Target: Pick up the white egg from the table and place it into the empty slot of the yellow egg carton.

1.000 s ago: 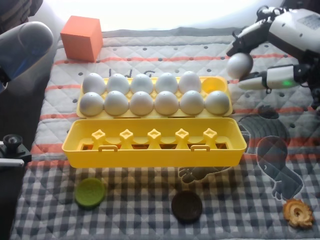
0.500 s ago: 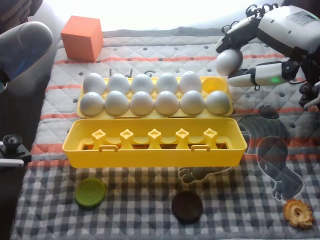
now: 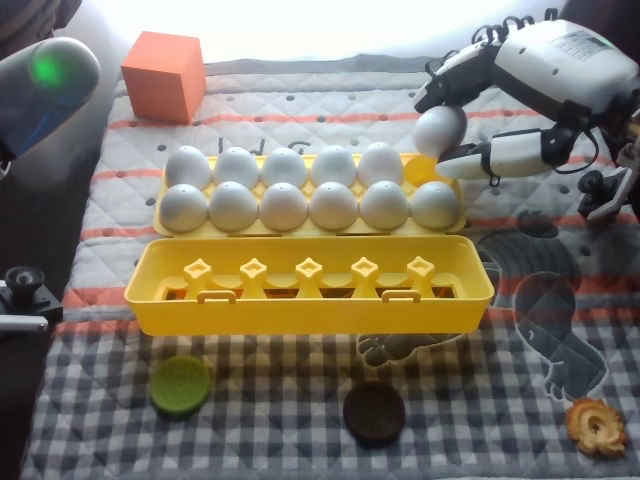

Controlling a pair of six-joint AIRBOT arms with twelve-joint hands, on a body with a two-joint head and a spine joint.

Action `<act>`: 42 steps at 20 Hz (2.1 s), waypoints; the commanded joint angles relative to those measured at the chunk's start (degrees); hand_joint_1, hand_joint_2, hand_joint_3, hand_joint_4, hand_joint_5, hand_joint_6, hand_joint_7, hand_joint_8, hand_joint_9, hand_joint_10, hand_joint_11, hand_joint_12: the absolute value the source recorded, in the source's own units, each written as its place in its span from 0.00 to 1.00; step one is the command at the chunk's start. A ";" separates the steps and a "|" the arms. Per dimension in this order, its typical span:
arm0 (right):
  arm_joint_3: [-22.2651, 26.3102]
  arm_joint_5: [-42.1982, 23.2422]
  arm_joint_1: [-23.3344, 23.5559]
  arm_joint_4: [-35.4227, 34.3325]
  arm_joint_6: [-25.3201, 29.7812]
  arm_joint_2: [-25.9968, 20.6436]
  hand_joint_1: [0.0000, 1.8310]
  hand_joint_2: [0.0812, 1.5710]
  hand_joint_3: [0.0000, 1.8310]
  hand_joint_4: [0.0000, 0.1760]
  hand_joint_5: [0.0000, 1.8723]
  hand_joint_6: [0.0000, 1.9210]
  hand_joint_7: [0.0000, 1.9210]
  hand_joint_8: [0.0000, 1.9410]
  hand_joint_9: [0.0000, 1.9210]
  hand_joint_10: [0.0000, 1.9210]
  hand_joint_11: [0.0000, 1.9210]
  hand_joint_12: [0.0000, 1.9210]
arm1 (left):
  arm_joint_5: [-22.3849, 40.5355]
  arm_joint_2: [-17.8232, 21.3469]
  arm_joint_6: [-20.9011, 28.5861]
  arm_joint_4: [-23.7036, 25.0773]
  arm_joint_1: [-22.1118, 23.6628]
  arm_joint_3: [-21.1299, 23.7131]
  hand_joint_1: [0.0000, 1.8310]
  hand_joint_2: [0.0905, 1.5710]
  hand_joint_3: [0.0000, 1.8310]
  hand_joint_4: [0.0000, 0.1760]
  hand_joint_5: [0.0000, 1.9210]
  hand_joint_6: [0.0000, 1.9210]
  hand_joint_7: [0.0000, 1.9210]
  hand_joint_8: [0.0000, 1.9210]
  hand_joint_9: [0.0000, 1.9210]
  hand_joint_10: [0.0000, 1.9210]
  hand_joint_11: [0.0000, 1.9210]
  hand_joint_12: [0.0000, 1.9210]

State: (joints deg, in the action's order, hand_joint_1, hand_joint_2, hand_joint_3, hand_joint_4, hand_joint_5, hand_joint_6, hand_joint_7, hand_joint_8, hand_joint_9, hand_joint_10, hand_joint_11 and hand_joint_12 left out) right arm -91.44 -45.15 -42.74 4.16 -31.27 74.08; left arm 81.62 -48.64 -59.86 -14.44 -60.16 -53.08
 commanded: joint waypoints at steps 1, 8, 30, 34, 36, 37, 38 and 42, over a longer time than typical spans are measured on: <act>-0.60 -5.81 1.37 -1.33 0.29 0.52 0.61 0.68 0.00 0.00 0.56 0.45 0.46 0.08 0.45 0.01 0.19 0.51 | 6.91 0.48 0.53 0.34 0.56 0.10 0.22 0.59 0.00 0.55 0.12 0.00 0.06 0.00 0.02 0.00 0.01 0.00; -2.30 -4.50 2.42 -0.12 0.29 3.09 0.56 0.72 0.00 0.48 0.48 0.58 0.51 0.01 0.49 0.02 0.26 0.64 | 6.88 0.31 0.53 0.34 0.52 -0.07 0.22 0.60 0.00 0.42 0.13 0.00 0.07 0.00 0.04 0.00 0.01 0.01; -2.29 -0.32 2.84 9.44 5.38 0.60 0.62 0.70 0.00 0.00 0.51 0.52 0.44 0.04 0.43 0.02 0.18 0.48 | 5.94 0.27 0.53 0.35 0.50 -0.18 0.22 0.59 0.00 0.56 0.13 0.00 0.07 0.00 0.03 0.00 0.00 0.00; -1.99 0.29 3.37 11.27 5.37 0.43 0.63 0.68 0.00 0.00 0.54 0.47 0.47 0.01 0.43 0.01 0.16 0.53 | 6.02 0.27 0.53 0.34 0.48 -0.15 0.21 0.58 0.00 0.53 0.14 0.00 0.08 0.00 0.04 0.00 0.01 0.00; -1.64 0.55 3.75 12.80 5.37 0.43 0.63 0.68 0.00 0.00 0.54 0.47 0.48 0.00 0.43 0.00 0.15 0.49 | 6.03 0.30 0.53 0.34 0.46 -0.15 0.22 0.58 0.00 0.51 0.14 0.00 0.08 0.00 0.04 0.00 0.01 0.01; -1.30 0.57 3.85 13.41 5.37 0.25 0.63 0.68 0.00 0.00 0.54 0.47 0.41 0.00 0.36 0.00 0.10 0.45 | 6.09 0.33 0.53 0.34 0.46 -0.14 0.21 0.58 0.00 0.50 0.14 0.00 0.08 0.00 0.05 0.00 0.02 0.01; -0.65 0.56 3.91 13.80 5.36 -0.30 0.63 0.69 0.00 0.00 0.53 0.49 0.45 0.00 0.40 0.01 0.16 0.41 | 6.16 0.32 0.53 0.34 0.46 -0.11 0.21 0.57 0.00 0.51 0.14 0.00 0.09 0.00 0.05 0.00 0.02 0.01; -0.19 0.58 4.36 13.87 3.95 -0.88 0.67 0.71 0.00 0.00 0.55 0.51 0.45 0.53 0.47 0.01 0.24 0.41 | 6.22 0.35 0.53 0.34 0.33 -0.05 0.23 0.58 0.00 0.48 0.14 0.00 0.09 0.00 0.05 0.00 0.03 0.01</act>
State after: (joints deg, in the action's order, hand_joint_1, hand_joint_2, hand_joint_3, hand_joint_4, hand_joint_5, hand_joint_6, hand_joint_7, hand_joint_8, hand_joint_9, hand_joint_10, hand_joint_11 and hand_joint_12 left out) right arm -91.50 -39.42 -39.16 19.29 -27.16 73.32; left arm 80.88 -48.64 -59.86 -14.44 -60.18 -53.08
